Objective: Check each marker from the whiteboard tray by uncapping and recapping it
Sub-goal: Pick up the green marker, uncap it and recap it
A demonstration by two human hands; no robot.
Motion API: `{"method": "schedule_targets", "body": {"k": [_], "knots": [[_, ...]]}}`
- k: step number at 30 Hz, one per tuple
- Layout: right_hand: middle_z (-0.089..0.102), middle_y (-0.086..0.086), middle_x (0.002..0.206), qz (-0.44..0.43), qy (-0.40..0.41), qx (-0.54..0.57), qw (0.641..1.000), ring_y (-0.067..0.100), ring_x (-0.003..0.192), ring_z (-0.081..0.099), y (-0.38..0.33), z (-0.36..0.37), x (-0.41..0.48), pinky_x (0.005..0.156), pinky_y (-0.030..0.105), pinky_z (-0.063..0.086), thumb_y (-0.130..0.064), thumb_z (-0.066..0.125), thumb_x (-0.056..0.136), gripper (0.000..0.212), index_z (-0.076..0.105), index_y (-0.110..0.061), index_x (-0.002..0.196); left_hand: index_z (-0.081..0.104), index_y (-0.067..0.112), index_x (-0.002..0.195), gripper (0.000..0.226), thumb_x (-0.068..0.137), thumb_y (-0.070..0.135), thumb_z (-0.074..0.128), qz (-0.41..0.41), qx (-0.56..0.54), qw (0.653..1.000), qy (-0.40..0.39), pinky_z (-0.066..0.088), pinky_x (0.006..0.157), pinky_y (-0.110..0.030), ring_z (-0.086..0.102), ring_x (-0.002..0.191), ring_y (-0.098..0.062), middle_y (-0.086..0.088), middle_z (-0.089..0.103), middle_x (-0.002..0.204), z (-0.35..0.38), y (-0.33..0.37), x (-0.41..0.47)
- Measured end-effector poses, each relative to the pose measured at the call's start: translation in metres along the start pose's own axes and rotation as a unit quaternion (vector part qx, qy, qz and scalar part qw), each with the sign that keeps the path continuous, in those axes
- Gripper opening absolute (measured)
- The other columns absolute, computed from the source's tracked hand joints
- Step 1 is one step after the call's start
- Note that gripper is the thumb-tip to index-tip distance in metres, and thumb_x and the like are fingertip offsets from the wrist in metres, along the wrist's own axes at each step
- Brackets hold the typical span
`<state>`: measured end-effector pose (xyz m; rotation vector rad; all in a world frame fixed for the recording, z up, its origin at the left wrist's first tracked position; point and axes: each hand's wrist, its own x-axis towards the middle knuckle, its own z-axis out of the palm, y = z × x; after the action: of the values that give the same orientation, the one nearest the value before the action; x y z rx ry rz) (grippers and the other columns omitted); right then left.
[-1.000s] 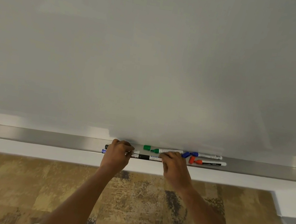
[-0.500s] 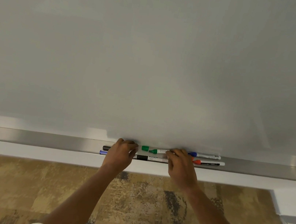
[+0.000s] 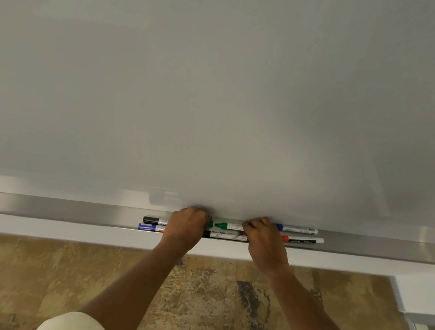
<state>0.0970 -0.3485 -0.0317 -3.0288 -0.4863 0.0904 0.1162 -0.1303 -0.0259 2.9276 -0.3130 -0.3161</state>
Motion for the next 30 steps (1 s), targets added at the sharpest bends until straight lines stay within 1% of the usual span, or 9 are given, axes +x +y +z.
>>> {"method": "schedule_targets", "body": {"k": [6,10,12,16,19,22,26,28,30], "knots": [[0.075,0.005,0.099,0.008,0.018,0.002,1.000,0.027,0.097,0.063,0.001,-0.007,-0.004,0.080,0.041,0.057,-0.003,0.065,0.083,0.022,0.073,-0.011,0.102,0.076,0.022,0.105,0.024,0.099,0.019,0.052,-0.009,-0.022,1.000,0.003,0.054,0.074,-0.037,0.069,0.087,-0.034,-0.011,0.073,0.098,0.001,0.000,0.001],[0.075,0.005,0.093,0.004,0.056,0.005,0.998,0.028,0.091,0.063,0.002,-0.015,-0.012,0.075,0.040,0.056,0.003,0.068,0.079,0.028,0.073,-0.010,0.104,0.078,0.014,0.103,0.020,0.097,0.020,0.060,-0.004,-0.124,0.992,0.029,0.057,0.077,-0.038,0.068,0.088,-0.036,-0.014,0.076,0.098,-0.006,-0.001,-0.003],[0.075,0.006,0.093,-0.002,0.086,0.006,0.996,0.029,0.089,0.063,0.003,-0.022,-0.016,0.072,0.041,0.056,0.007,0.066,0.077,0.033,0.072,-0.008,0.106,0.081,0.012,0.101,0.017,0.093,0.016,0.067,0.006,-0.193,0.979,0.069,0.058,0.078,-0.037,0.070,0.084,-0.032,-0.013,0.078,0.094,-0.014,-0.001,-0.008],[0.074,0.006,0.101,-0.019,0.148,-0.010,0.989,0.028,0.092,0.063,0.006,-0.051,-0.026,0.073,0.040,0.054,0.009,0.069,0.074,0.043,0.071,-0.008,0.113,0.082,0.006,0.093,0.011,0.082,0.006,0.082,0.015,-0.339,0.928,0.153,0.062,0.076,-0.028,0.074,0.071,-0.015,-0.008,0.079,0.088,-0.046,0.002,-0.030],[0.073,0.008,0.107,-0.035,0.194,-0.011,0.980,0.030,0.097,0.064,0.006,-0.081,-0.032,0.075,0.041,0.055,0.008,0.072,0.073,0.046,0.069,-0.008,0.116,0.083,0.010,0.090,0.013,0.078,0.006,0.085,-0.024,-0.453,0.875,0.168,0.061,0.076,-0.018,0.076,0.073,-0.006,0.003,0.080,0.086,-0.074,0.003,-0.043],[0.073,0.010,0.110,-0.045,0.240,-0.009,0.970,0.032,0.101,0.064,0.003,-0.123,-0.040,0.078,0.044,0.055,0.005,0.075,0.075,0.046,0.068,-0.006,0.118,0.083,0.013,0.092,0.014,0.079,0.008,0.085,-0.023,-0.548,0.822,0.151,0.061,0.082,-0.022,0.079,0.082,-0.016,0.002,0.082,0.091,-0.115,0.006,-0.055],[0.072,0.012,0.112,-0.053,0.302,0.020,0.952,0.033,0.105,0.063,-0.004,-0.177,-0.046,0.086,0.046,0.055,-0.002,0.077,0.079,0.042,0.068,-0.004,0.120,0.083,0.009,0.093,0.014,0.080,0.005,0.083,0.017,-0.599,0.783,0.167,0.061,0.089,-0.030,0.077,0.088,-0.028,-0.007,0.080,0.095,-0.165,0.015,-0.069],[0.072,0.013,0.112,-0.049,0.327,0.058,0.942,0.033,0.107,0.062,-0.009,-0.195,-0.051,0.089,0.046,0.056,-0.005,0.074,0.083,0.038,0.068,-0.004,0.120,0.082,0.007,0.094,0.015,0.079,0.004,0.083,0.027,-0.626,0.763,0.162,0.060,0.093,-0.035,0.077,0.090,-0.031,-0.012,0.079,0.097,-0.180,0.019,-0.076],[0.072,0.014,0.112,-0.042,0.336,0.096,0.936,0.033,0.106,0.064,-0.016,-0.205,-0.058,0.089,0.045,0.055,-0.005,0.073,0.085,0.036,0.068,-0.005,0.120,0.082,0.007,0.096,0.019,0.077,0.010,0.084,0.028,-0.650,0.743,0.157,0.059,0.096,-0.039,0.076,0.094,-0.032,-0.015,0.079,0.096,-0.189,0.021,-0.085]]}}
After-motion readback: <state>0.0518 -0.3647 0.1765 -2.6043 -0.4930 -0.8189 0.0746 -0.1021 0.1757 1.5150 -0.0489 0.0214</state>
